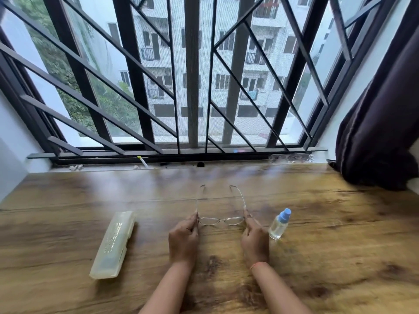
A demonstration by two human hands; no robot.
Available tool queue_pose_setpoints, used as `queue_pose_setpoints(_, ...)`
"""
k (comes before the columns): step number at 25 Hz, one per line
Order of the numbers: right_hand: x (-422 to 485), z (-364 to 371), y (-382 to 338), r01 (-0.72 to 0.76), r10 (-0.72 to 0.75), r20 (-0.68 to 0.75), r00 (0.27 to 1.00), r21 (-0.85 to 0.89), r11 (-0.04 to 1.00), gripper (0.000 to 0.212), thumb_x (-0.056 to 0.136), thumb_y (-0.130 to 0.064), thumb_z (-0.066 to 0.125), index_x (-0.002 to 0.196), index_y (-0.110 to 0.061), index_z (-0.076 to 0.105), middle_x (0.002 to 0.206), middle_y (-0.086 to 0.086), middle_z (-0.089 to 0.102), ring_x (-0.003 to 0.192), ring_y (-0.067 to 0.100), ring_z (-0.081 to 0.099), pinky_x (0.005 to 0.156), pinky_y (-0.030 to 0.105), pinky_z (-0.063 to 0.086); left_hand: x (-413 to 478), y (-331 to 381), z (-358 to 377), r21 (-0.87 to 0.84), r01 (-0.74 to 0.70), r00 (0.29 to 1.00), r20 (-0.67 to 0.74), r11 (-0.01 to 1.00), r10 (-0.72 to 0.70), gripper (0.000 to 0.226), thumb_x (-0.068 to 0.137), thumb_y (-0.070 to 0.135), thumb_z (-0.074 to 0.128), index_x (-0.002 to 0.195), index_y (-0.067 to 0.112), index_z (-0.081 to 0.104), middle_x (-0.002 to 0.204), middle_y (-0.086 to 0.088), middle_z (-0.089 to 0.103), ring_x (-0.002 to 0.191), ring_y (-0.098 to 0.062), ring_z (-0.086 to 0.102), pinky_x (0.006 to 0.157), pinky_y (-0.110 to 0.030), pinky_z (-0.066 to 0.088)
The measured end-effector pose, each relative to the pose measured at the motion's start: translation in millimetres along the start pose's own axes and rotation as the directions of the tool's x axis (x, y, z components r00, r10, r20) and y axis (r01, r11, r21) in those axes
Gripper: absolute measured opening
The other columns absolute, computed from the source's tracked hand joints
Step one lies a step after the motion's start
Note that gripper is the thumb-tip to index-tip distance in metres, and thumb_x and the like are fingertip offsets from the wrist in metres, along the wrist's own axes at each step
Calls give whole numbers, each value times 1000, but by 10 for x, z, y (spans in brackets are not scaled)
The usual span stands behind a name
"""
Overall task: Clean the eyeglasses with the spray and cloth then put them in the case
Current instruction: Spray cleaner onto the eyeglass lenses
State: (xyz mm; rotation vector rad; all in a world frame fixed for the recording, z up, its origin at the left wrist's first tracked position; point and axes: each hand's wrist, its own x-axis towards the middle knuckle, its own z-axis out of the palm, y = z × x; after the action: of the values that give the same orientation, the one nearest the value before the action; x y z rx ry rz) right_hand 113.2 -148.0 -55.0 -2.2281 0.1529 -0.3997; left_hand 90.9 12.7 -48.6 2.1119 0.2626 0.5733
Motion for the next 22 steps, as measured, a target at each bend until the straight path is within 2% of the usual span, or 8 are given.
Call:
queue_pose_setpoints(3,0,-62,-63,-28,28,10,1000,11,1000,54,80,17,40,125,-7,55,121,16,63,113,26,59,97,24,40,-7,18,-11,1,10,999,39,1000,-10,25,79,0,67,103,4,69,107,-12,68,103,-24,65,95,-27,44)
queue_pose_setpoints(7,143,-244,-272,3,6,79,997,-114,993,38,86,4,47,119,-7,62,98,21,70,91,33,64,72,25,39,87,123,-129,-48,-21,1000,5,999,21,25,77,2,70,101,8,70,108,-9,68,102,-21,65,97,-31,46)
queue_pose_setpoints(10,393,-375,-511,18,24,225,974,-182,983,22,81,-1,50,92,1,68,86,24,69,90,37,63,64,31,39,296,274,-247,-40,-79,996,-43,996,77,23,76,0,70,98,7,71,103,-11,70,98,-21,67,94,-36,50)
queue_pose_setpoints(12,585,-434,-643,16,31,274,961,-167,986,23,78,4,47,79,-1,70,82,19,70,91,34,64,65,27,41,453,376,-304,12,-135,990,-49,991,135,21,75,-2,69,94,6,73,98,-12,71,94,-22,69,88,-33,53)
queue_pose_setpoints(14,795,-489,-742,26,28,301,953,-176,984,26,79,6,49,89,-3,72,90,16,70,92,29,64,78,30,48,584,448,-334,43,-173,983,-53,984,175,18,75,-3,68,90,6,74,92,-12,73,88,-24,70,81,-33,53)
queue_pose_setpoints(16,980,-539,-822,-34,62,316,947,-93,995,26,77,11,50,92,2,70,85,16,66,84,26,61,85,38,51,691,487,-342,48,-164,985,-44,985,166,16,76,-2,67,88,5,74,89,-13,73,86,-26,70,79,-33,53)
queue_pose_setpoints(19,1067,-591,-910,-156,131,318,939,53,986,24,76,17,48,78,4,67,74,17,62,65,26,60,73,42,55,797,489,-339,25,-132,991,-29,991,133,15,77,-1,66,87,6,75,87,-13,74,85,-24,70,80,-26,50)
queue_pose_setpoints(22,1041,-633,-891,-153,119,312,943,87,984,23,77,15,50,74,0,67,71,17,63,58,22,60,67,39,57,808,507,-347,-7,-165,985,-45,986,164,12,78,3,69,87,7,75,85,-11,74,83,-20,70,75,-20,48)
